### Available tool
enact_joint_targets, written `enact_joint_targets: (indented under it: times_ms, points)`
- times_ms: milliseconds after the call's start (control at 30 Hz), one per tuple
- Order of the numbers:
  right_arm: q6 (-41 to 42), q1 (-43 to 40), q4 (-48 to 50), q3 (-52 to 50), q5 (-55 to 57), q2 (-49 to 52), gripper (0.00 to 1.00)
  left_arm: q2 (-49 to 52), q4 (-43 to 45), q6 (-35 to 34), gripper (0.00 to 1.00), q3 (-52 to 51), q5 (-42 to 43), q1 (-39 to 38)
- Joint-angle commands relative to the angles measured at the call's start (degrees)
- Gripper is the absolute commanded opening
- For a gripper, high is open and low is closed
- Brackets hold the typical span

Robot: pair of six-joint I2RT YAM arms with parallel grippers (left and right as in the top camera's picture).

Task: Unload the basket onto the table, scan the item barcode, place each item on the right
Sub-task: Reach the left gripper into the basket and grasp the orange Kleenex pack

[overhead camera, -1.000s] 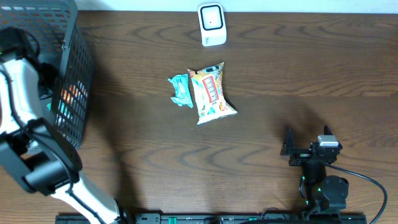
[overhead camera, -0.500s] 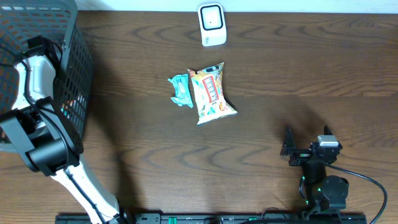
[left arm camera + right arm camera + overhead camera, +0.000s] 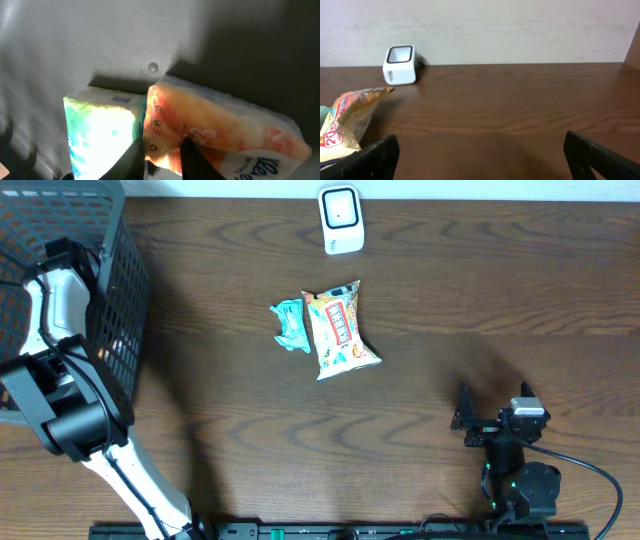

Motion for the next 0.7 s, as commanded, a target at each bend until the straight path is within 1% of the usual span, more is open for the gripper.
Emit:
enact_joint_targets:
  times_ms: [0, 67, 100, 133, 267, 333, 400, 433, 500, 600, 667]
  points:
    - [-0.81, -0.15, -0.20, -0.07, 0.09, -0.31, 0.99, -2.69, 0.42, -0.81, 0.41, 2.62, -1.33, 0.48]
    - [-0.81, -0.15, -0.20, -0.07, 0.07, -0.31, 0.99, -5.20, 1.75, -2.27, 0.54, 2.69, -1.31, 0.46]
    - [-0.83, -0.15, -0.20, -0.07, 0.07, -0.31, 0.99, -6.21, 2.21, -3.10, 0.57, 2.69, -1.29, 0.46]
    - [-0.83, -0.15, -0.20, -0.07, 0.07, -0.31, 0.99, -6.91, 2.58, -3.54, 0.57, 2.69, -0.74, 0.46]
    - [-0.83, -0.15, -0.20, -0.07, 0.07, -0.31, 0.99, -7.61, 4.22, -3.48, 0.61, 2.60, 10.23, 0.46]
    - [-0.83, -0.15, -0.20, -0.07, 0.09, -0.31, 0.99, -7.28, 5.35, -3.48, 0.63, 1.81, 13.18, 0.28]
    - [-0.83, -0.15, -0.20, -0.07, 0.09, -0.31, 0.99, -6.86, 6.27, -3.50, 0.64, 0.85, 13.16, 0.02]
    - [-0.83, -0.15, -0.20, -0.07, 0.07, -0.31, 0.99, -6.69, 6.58, -3.52, 0.66, 0.44, 13.16, -0.09]
    - [-0.81, -0.15, -0.20, -0.07, 0.09, -0.31, 0.99, -6.16, 7.30, -3.41, 0.72, -0.46, 13.14, -0.07]
    - [-0.81, -0.15, -0.20, -0.07, 0.07, -0.31, 0.99, -4.83, 8.17, -1.31, 0.75, -0.96, 13.14, 0.07]
    - [-0.81, -0.15, -0.20, -0.07, 0.07, -0.31, 0.99, -3.72, 8.07, -1.29, 0.80, -0.96, 13.16, 0.09]
